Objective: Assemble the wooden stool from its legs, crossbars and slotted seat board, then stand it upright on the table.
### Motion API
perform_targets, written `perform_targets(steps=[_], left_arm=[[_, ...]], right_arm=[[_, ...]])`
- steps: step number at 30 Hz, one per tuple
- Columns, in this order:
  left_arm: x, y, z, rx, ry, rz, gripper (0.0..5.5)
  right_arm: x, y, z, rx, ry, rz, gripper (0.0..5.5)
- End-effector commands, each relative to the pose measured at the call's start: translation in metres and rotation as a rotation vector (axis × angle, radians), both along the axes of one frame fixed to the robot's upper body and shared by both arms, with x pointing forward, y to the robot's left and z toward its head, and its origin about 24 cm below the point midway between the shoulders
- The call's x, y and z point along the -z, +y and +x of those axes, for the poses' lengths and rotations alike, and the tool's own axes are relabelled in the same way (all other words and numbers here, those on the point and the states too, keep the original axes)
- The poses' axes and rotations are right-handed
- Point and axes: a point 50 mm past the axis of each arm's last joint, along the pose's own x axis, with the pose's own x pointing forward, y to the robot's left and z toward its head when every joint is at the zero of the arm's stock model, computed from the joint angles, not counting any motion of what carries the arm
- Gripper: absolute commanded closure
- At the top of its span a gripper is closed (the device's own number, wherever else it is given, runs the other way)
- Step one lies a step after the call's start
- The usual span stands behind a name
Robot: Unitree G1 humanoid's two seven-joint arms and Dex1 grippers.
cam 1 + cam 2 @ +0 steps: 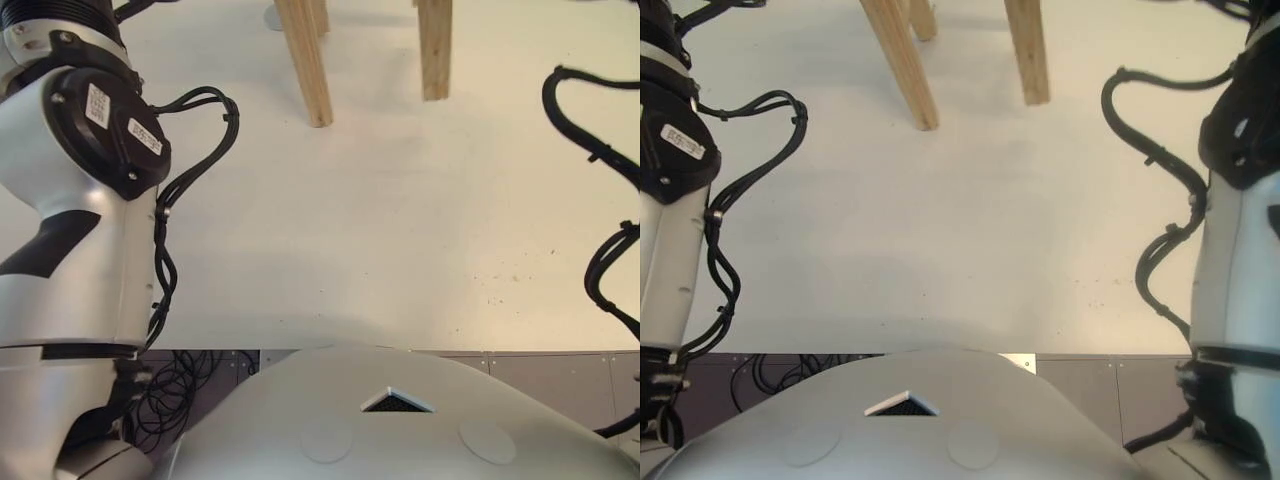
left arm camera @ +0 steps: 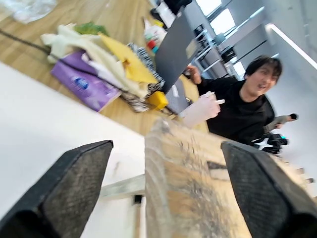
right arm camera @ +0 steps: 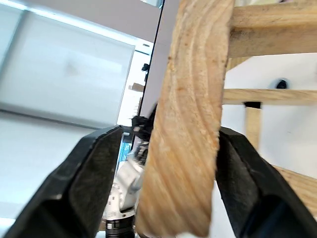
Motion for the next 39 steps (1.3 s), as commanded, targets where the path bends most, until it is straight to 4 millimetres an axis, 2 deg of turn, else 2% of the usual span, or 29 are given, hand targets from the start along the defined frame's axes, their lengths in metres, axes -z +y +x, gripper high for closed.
perform_targets(steps=[1,3,5,8,10,12,14,16,20,22,24,26,28,30,32,36,39], left_arm=[[-0.017,0.013,-0.001,-0.011,-0.091,-0.007,1.49],[-0.025,0.025,-0.002,-0.044,-0.183,0.025,1.49],[-0.023,0.042,-0.006,-0.087,-0.281,0.092,1.49],[0.011,0.072,-0.028,-0.183,-0.372,0.218,1.49],[0.042,0.085,-0.049,-0.253,-0.371,0.255,1.64],[0.07,0.088,-0.067,-0.297,-0.338,0.265,1.93],[0.092,0.086,-0.081,-0.336,-0.287,0.246,2.19],[0.108,0.08,-0.09,-0.35,-0.254,0.25,2.56],[0.131,0.058,-0.105,-0.324,-0.238,0.313,3.18],[0.143,0.044,-0.116,-0.302,-0.227,0.341,3.45],[0.154,0.033,-0.125,-0.293,-0.204,0.324,3.8],[0.163,0.025,-0.132,-0.299,-0.172,0.278,4.07],[0.169,0.015,-0.141,-0.283,-0.166,0.283,4.46],[0.171,0.005,-0.153,-0.277,-0.178,0.327,4.74],[0.17,-0.005,-0.16,-0.288,-0.197,0.353,5.05],[0.157,-0.018,-0.163,-0.282,-0.286,0.41,5.5],[0.147,-0.021,-0.164,-0.266,-0.34,0.433,5.5]], right_arm=[[0.028,-0.033,-0.013,0.051,0.058,-0.017,2.5],[0.039,-0.043,-0.019,0.061,0.045,-0.024,2.5],[0.048,-0.049,-0.024,0.071,0.003,-0.034,2.5],[0.065,-0.057,-0.028,0.151,-0.053,-0.006,2.5],[0.062,-0.058,-0.028,0.201,-0.131,0.083,2.46],[0.056,-0.058,-0.029,0.236,-0.187,0.186,2.46],[0.054,-0.058,-0.03,0.26,-0.188,0.266,2.46],[0.049,-0.059,-0.032,0.285,-0.212,0.315,2.1],[0.049,-0.071,-0.039,0.494,-0.296,0.284,1.59],[0.078,-0.085,-0.047,0.736,-0.234,0.172,1.8],[0.111,-0.094,-0.059,0.941,-0.116,0.2,2.18],[0.135,-0.084,-0.073,1.017,-0.041,0.203,2.48],[0.145,-0.066,-0.088,0.994,-0.087,-0.003,2.88],[0.143,-0.044,-0.105,0.862,-0.312,-0.411,3.18],[0.139,-0.022,-0.117,0.735,-0.532,-0.672,3.53],[0.137,-0.001,-0.13,0.716,-0.697,-0.854,4.15],[0.149,0.008,-0.136,0.757,-0.647,-0.882,4.65]])
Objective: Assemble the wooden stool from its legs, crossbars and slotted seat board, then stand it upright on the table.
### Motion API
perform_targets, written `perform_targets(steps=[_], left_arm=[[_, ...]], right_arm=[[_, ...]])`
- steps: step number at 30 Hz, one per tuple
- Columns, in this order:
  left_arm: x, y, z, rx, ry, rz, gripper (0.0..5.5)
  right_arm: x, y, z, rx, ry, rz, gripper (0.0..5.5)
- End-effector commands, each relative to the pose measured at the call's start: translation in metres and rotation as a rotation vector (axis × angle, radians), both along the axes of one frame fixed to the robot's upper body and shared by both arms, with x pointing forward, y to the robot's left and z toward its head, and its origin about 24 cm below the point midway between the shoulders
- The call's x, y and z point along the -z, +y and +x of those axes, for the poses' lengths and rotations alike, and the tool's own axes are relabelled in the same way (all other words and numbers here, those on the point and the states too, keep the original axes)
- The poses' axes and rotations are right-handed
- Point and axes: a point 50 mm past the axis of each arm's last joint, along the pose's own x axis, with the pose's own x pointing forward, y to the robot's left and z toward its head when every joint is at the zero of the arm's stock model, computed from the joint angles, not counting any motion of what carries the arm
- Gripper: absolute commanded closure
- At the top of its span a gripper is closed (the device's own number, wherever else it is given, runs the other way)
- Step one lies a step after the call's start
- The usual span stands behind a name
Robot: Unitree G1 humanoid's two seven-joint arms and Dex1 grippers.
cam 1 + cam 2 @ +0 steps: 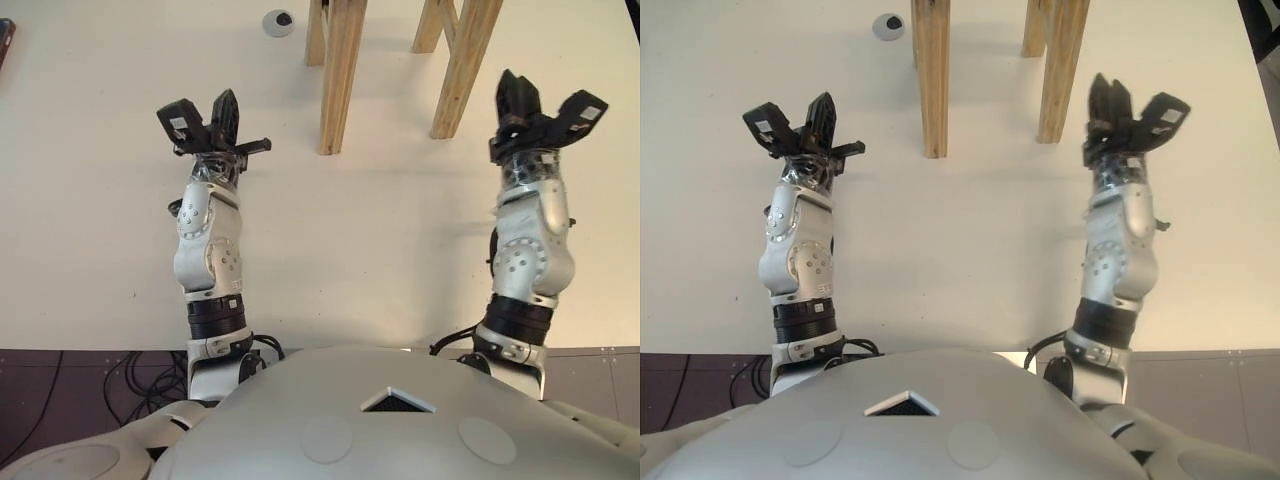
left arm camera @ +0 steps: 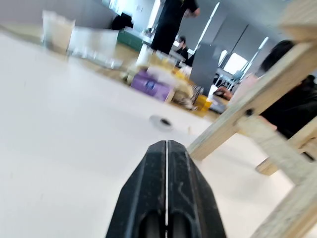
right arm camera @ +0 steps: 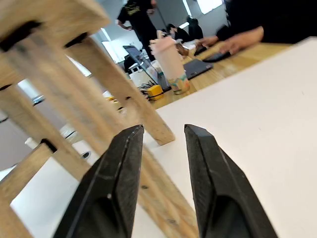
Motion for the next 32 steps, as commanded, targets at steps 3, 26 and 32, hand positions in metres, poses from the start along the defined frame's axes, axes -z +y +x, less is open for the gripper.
perform_targets(steps=[3,26,32], left_arm=[[-0.01,0.005,0.0,0.016,-0.03,0.052,5.5],[-0.025,0.0,0.013,-0.095,-0.157,0.012,5.5],[-0.023,-0.012,0.014,-0.107,-0.171,0.005,5.5]], right_arm=[[0.013,0.016,-0.012,0.087,0.028,0.027,5.11],[-0.021,0.018,0.029,-0.014,-0.166,-0.132,5.48],[-0.025,0.012,0.033,-0.052,-0.147,-0.152,5.48]])
